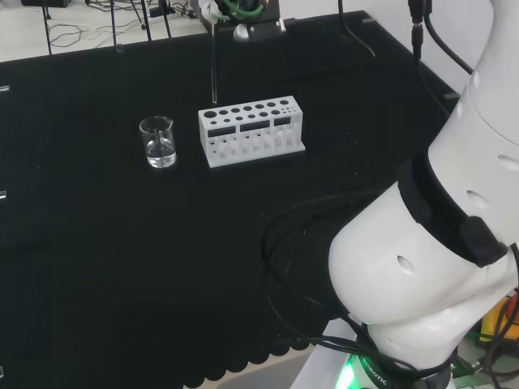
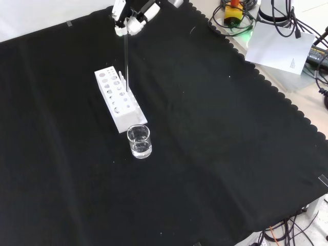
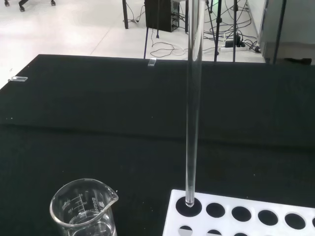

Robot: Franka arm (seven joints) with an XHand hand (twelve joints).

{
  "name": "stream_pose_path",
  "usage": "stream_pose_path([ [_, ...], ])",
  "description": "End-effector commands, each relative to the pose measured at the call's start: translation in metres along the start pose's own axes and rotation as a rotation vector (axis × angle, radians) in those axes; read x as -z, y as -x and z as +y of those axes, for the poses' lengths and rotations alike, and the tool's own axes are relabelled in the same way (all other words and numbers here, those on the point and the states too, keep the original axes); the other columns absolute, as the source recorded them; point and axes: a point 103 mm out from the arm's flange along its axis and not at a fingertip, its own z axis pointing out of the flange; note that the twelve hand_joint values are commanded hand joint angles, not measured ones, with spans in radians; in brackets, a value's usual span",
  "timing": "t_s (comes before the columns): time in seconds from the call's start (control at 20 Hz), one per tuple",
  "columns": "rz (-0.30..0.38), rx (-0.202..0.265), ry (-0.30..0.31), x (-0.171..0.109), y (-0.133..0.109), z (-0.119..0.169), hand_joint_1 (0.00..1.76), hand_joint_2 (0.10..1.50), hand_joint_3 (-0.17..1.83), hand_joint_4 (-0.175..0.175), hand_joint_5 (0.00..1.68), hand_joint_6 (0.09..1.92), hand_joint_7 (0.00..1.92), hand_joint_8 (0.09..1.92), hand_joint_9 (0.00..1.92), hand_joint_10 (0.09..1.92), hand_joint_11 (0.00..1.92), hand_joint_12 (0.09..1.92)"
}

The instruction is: Stir in the beaker to the left of the white test tube rack with the glass rod.

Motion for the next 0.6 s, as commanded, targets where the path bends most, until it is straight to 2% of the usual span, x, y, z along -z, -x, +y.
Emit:
stream_pose_path([
  [0.05, -0.034, 0.021, -0.005, 0.0, -0.001, -0.003, 1.31, 1.13, -0.17, -0.175, 1.09, 0.61, 1.19, 0.98, 1.62, 0.97, 1.68, 0.81],
  [0.4, -0.032, 0.065, 0.007, -0.001, -0.023, 0.004, 1.31, 1.12, -0.17, -0.175, 1.1, 0.61, 1.2, 0.97, 1.62, 0.97, 1.68, 0.81],
  [0.6, -0.02, 0.108, 0.016, -0.001, -0.049, 0.015, 1.31, 1.12, -0.17, -0.175, 1.1, 0.6, 1.2, 0.97, 1.62, 0.96, 1.68, 0.81],
])
